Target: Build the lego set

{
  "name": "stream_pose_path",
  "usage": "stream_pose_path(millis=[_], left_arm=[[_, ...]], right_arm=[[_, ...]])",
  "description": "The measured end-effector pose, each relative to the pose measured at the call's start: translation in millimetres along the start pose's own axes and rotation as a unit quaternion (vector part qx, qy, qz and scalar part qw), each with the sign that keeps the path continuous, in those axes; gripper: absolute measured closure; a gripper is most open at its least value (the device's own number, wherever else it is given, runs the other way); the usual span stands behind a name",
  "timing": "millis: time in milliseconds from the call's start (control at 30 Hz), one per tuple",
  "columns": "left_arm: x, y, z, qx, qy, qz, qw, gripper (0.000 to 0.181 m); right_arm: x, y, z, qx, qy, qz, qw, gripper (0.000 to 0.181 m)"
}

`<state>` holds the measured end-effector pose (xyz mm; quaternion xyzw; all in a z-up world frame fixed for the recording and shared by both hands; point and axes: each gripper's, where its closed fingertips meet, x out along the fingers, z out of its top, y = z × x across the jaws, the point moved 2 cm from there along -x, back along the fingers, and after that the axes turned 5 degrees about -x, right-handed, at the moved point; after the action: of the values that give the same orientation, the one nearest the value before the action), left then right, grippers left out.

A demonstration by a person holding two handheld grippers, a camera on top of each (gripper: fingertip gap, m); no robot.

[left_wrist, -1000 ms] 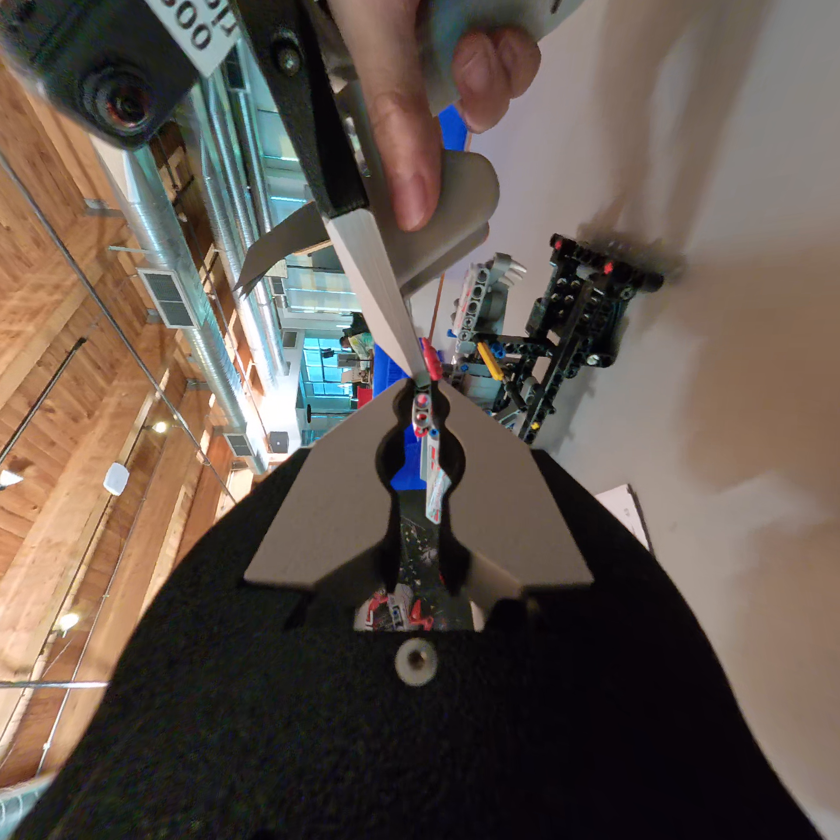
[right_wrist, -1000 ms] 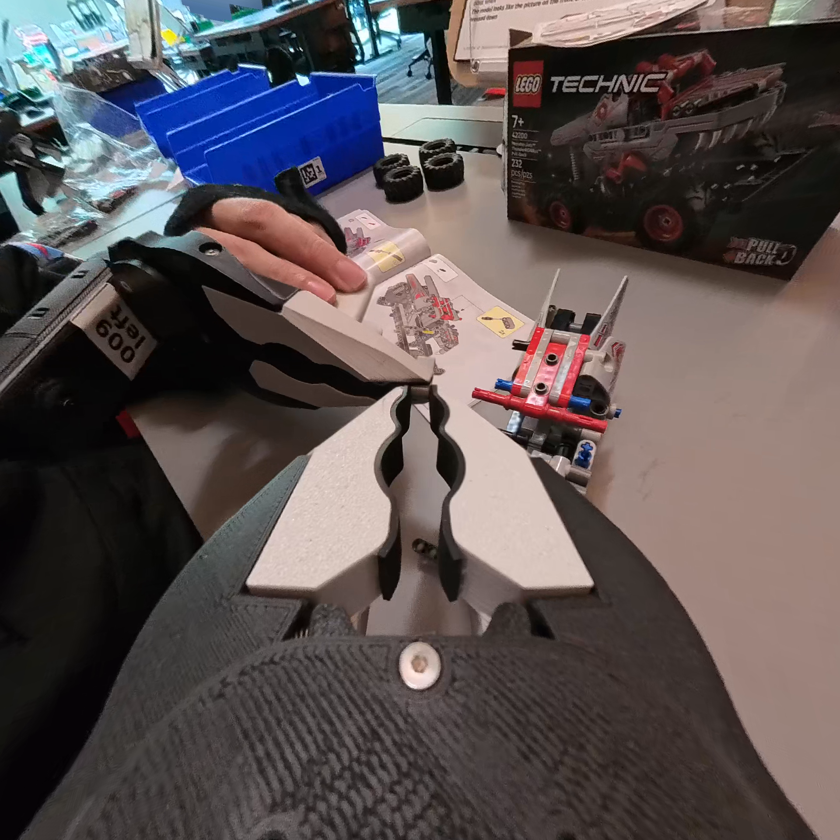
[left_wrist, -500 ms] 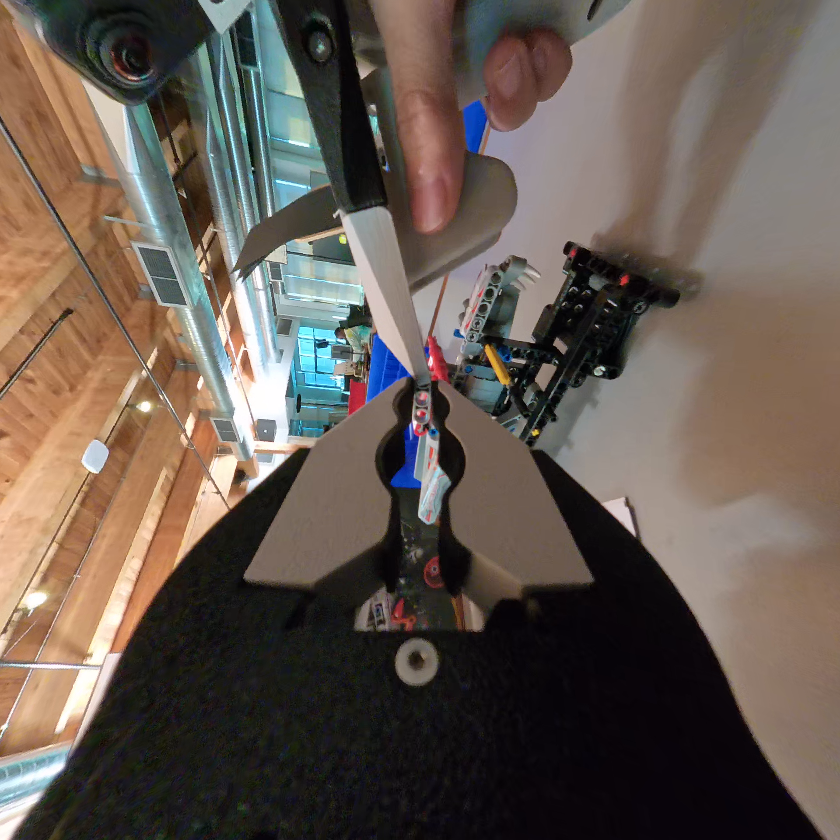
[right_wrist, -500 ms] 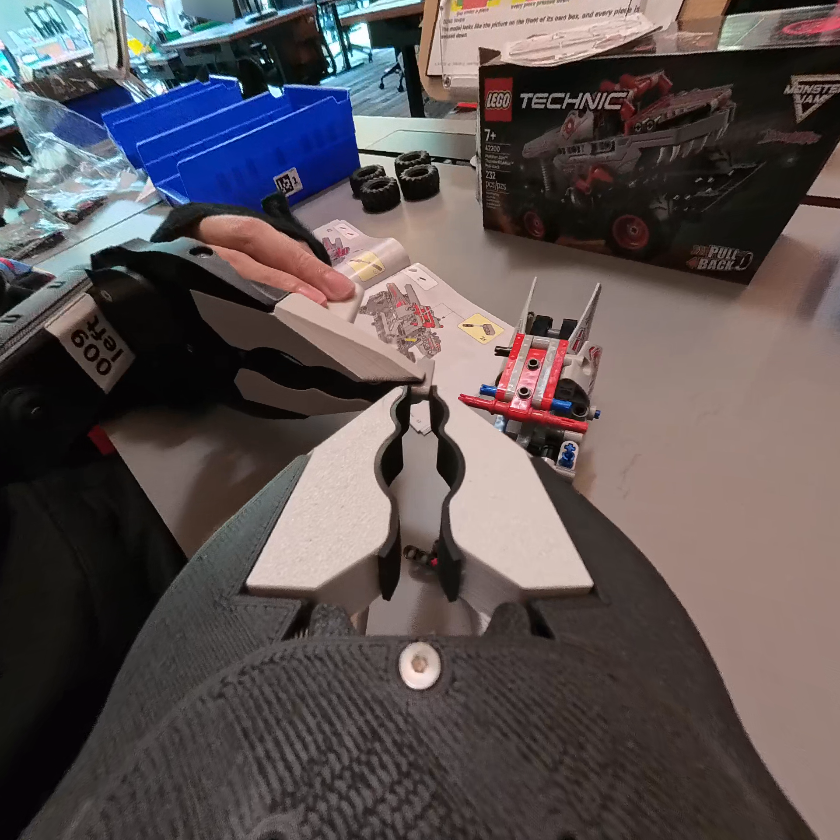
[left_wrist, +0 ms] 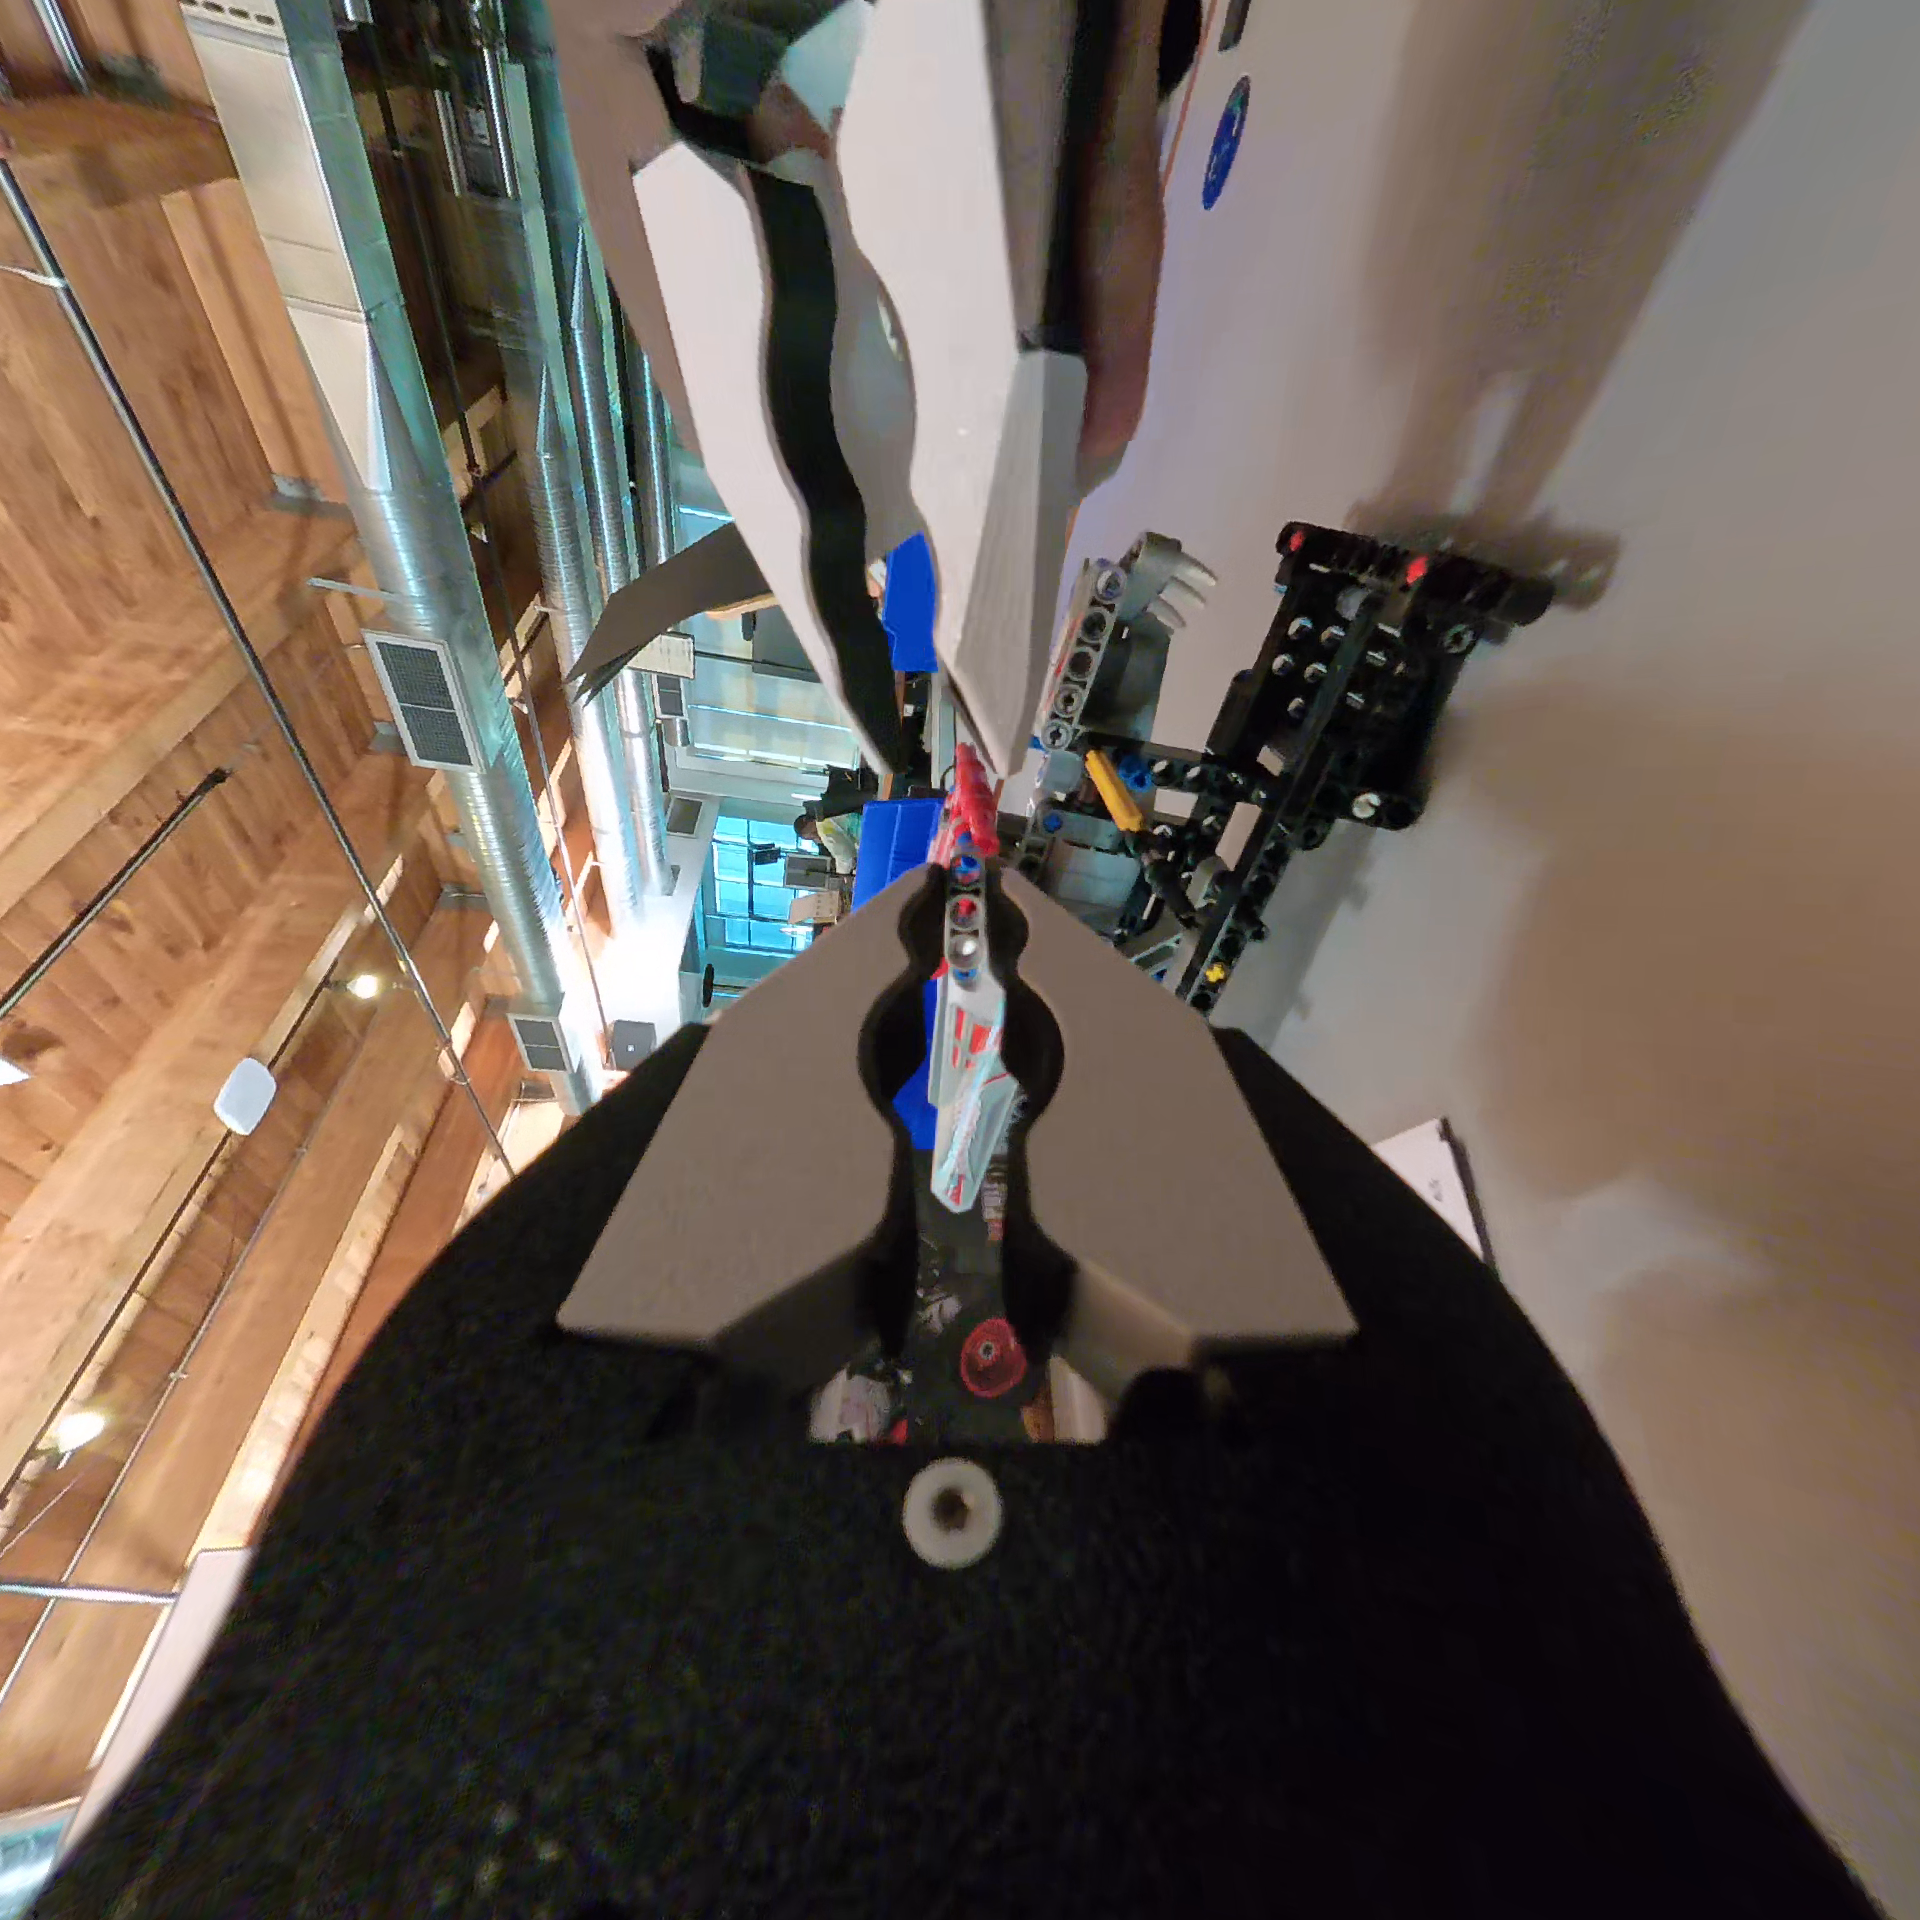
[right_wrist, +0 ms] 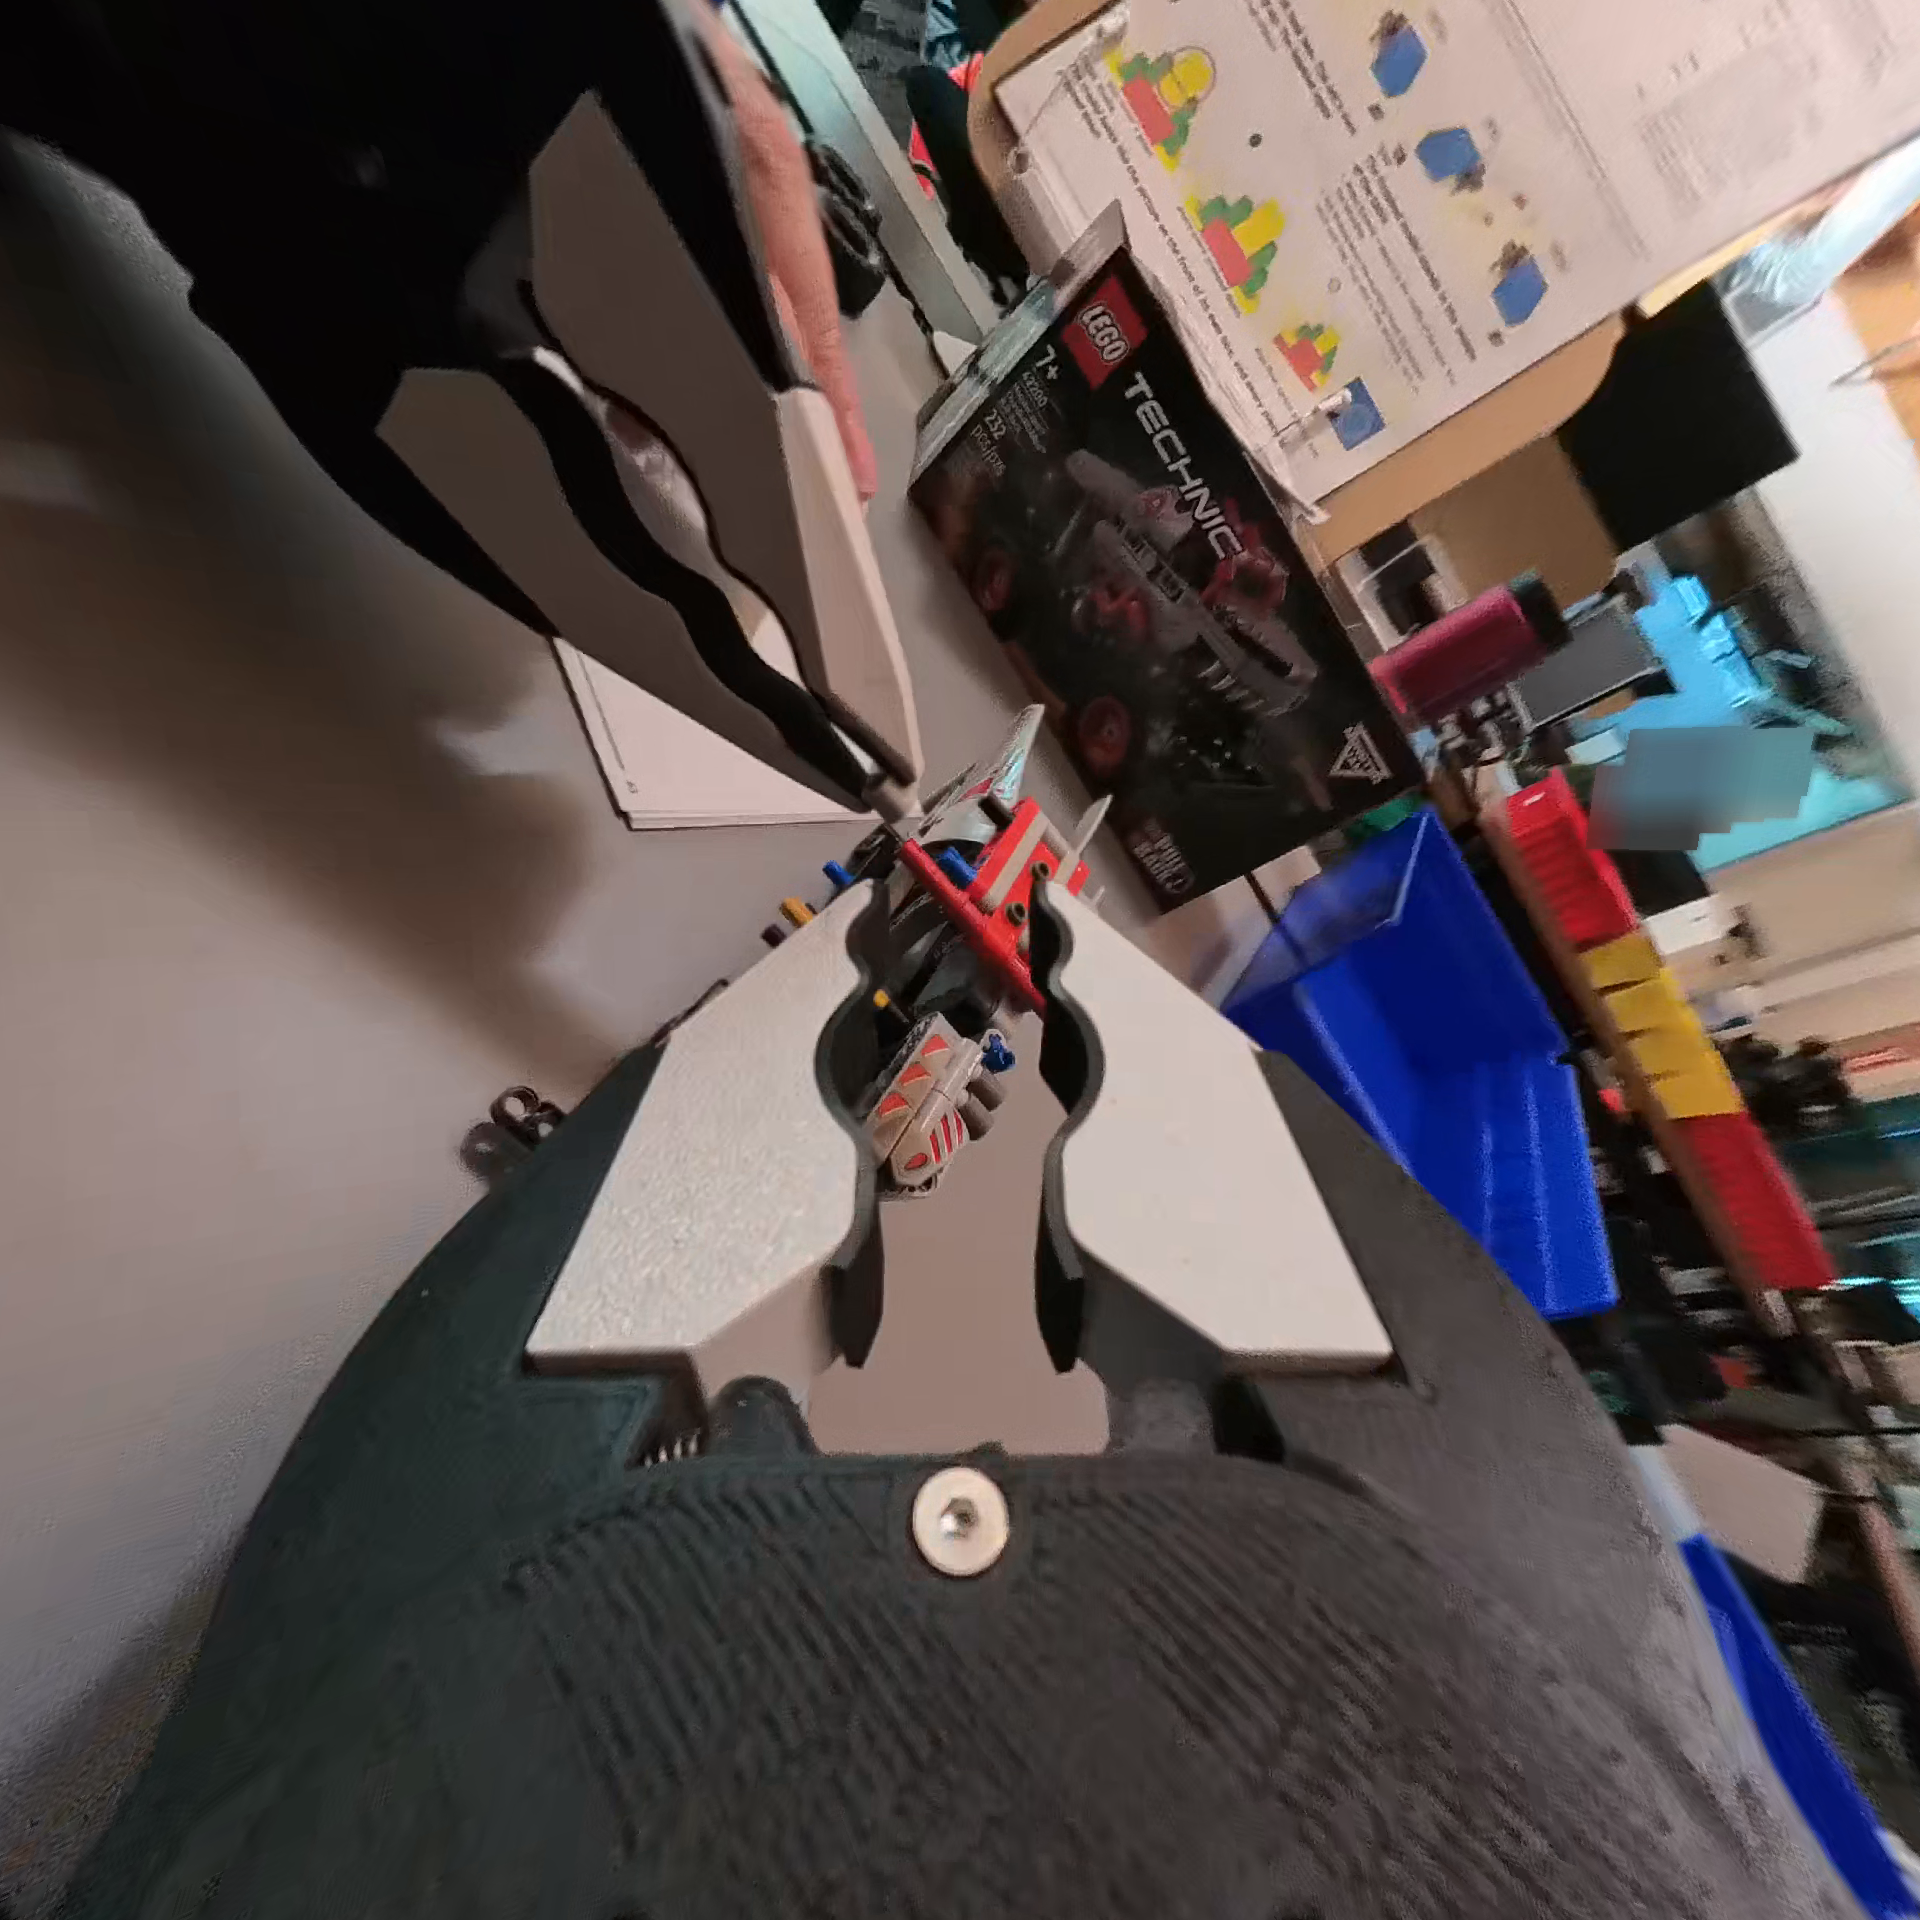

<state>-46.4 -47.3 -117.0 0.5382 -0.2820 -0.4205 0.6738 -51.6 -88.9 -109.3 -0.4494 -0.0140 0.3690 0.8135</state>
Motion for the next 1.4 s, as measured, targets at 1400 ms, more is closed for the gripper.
stream_pose_path(millis=[1400], left_arm=[[12, 0, -1, -0.054, -0.057, -0.023, 0.997, 0.177]], right_arm=[[23, 7, -4, -0.279, 0.031, -0.167, 0.945, 0.181]])
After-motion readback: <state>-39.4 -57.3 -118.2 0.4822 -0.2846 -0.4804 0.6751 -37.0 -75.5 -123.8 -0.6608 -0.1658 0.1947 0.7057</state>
